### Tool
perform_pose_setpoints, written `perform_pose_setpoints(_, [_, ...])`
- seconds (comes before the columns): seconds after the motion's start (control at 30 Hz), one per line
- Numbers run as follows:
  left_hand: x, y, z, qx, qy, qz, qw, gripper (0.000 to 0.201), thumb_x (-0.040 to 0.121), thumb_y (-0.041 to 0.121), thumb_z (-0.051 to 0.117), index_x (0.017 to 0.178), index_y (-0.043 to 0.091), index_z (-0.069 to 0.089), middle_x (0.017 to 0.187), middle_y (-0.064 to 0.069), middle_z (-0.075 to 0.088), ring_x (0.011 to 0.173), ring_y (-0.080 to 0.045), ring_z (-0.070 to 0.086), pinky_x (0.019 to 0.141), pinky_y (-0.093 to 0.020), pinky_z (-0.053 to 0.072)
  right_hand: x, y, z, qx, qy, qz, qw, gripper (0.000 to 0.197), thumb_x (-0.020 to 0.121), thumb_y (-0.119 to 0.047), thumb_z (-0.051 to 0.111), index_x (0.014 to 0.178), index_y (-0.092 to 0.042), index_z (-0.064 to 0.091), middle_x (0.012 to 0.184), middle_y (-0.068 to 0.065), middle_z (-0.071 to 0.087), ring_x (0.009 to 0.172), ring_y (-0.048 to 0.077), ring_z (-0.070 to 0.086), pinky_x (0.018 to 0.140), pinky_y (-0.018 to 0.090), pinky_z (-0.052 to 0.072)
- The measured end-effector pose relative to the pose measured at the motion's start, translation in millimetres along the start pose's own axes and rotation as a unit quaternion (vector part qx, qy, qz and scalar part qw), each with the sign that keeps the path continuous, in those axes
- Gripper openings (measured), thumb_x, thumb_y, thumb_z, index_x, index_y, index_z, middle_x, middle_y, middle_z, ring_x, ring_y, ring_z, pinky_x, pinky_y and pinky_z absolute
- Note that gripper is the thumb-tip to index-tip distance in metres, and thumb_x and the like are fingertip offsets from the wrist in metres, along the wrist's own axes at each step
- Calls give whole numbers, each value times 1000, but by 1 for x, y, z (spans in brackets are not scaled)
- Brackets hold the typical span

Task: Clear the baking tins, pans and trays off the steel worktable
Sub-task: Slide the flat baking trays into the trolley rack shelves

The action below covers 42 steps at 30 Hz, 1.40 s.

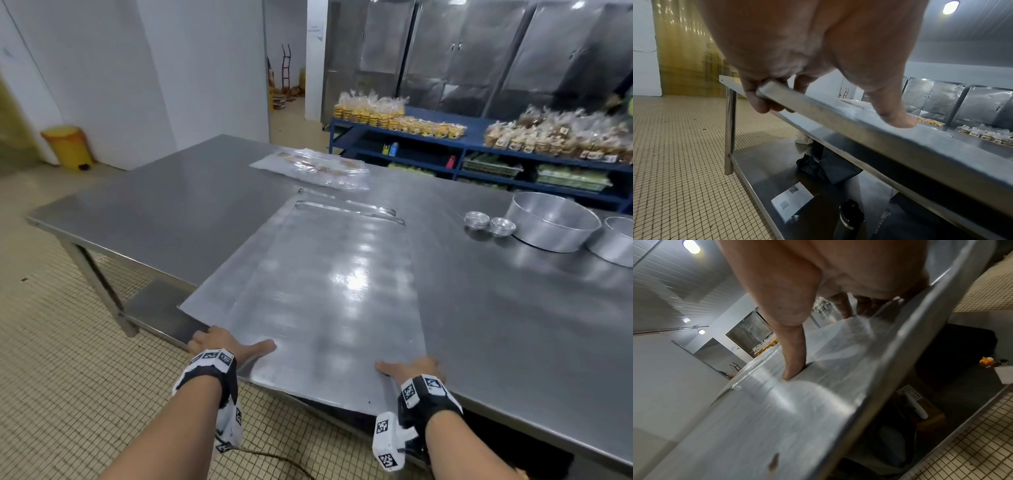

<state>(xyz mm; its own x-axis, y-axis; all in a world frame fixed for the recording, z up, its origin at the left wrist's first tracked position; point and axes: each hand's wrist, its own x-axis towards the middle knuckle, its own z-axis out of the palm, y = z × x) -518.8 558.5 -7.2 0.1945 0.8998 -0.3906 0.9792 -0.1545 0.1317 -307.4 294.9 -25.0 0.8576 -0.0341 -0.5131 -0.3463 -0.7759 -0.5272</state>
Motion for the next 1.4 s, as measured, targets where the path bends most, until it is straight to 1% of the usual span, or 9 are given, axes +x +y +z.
perform_pose_setpoints(0.17, [47, 3, -18, 5, 29, -1, 1000, 127, 44, 95, 60, 134, 6, 46, 137, -18, 46, 129, -34, 43, 104, -42, 41, -5, -33, 26, 13, 16, 17, 1000, 108, 44, -42, 97, 128, -3, 41, 128, 21, 53, 116, 40, 56, 96, 48, 51])
perform_pose_setpoints(0.67, [187, 1, -52, 40, -2, 43, 998, 123, 48, 92, 63, 134, 7, 49, 136, -17, 46, 126, -33, 44, 102, -41, 41, -12, -106, 123, 26, 60, 67, 996, 117, 35, -51, 96, 127, -1, 43, 122, 23, 54, 110, 41, 58, 91, 49, 54])
perform_pose_setpoints(0.8, [205, -4, -50, 28, 0, 43, 999, 124, 51, 86, 69, 137, 2, 41, 137, -17, 39, 126, -32, 42, 103, -41, 41, -21, -110, 134, -23, 61, 93, 994, 108, 52, -53, 92, 133, -9, 38, 135, 23, 43, 126, 42, 42, 98, 48, 44])
perform_pose_setpoints(0.9, [220, -7, -42, -28, -28, 65, 997, 116, 56, 69, 81, 136, -1, 35, 137, -18, 47, 126, -35, 47, 103, -43, 44, -26, -108, 138, -46, 83, 97, 991, 108, 47, -60, 90, 133, -16, 41, 136, 24, 37, 130, 42, 30, 102, 52, 38])
perform_pose_setpoints(1.0, [231, -8, -36, -111, -65, 87, 988, 111, 53, 52, 92, 132, -3, 35, 131, -22, 55, 120, -39, 55, 97, -45, 51, -25, -108, 142, -53, 91, 100, 989, 118, 42, -67, 89, 139, -21, 39, 140, 26, 33, 131, 46, 30, 102, 58, 39])
perform_pose_setpoints(1.13, [237, -12, -32, -121, -73, 94, 986, 110, 45, 58, 91, 127, -2, 47, 124, -19, 61, 112, -37, 61, 91, -45, 55, -26, -103, 143, -58, 81, 81, 992, 117, 41, -77, 82, 137, -25, 41, 132, 23, 43, 122, 47, 44, 98, 55, 46])
perform_pose_setpoints(1.23, [240, -20, -27, -120, -78, 91, 986, 106, 35, 60, 88, 118, 3, 59, 116, -14, 65, 98, -32, 67, 82, -39, 58, -31, -94, 143, -63, 70, 60, 994, 113, 43, -79, 79, 136, -27, 42, 128, 21, 49, 120, 43, 46, 97, 50, 48])
perform_pose_setpoints(1.3, [236, -28, -23, -123, -83, 79, 986, 102, 30, 58, 86, 115, 7, 62, 113, -11, 66, 93, -30, 67, 80, -39, 59, -36, -86, 141, -59, 64, 60, 994, 113, 44, -78, 80, 137, -28, 41, 131, 22, 45, 119, 45, 48, 97, 51, 48])
perform_pose_setpoints(1.4, [219, -39, -20, -137, -82, 63, 985, 109, 27, 52, 85, 121, 5, 57, 117, -13, 64, 100, -32, 66, 85, -41, 58, -52, -71, 136, -42, 51, 55, 996, 113, 46, -74, 82, 141, -31, 39, 136, 22, 37, 121, 48, 47, 100, 56, 46])
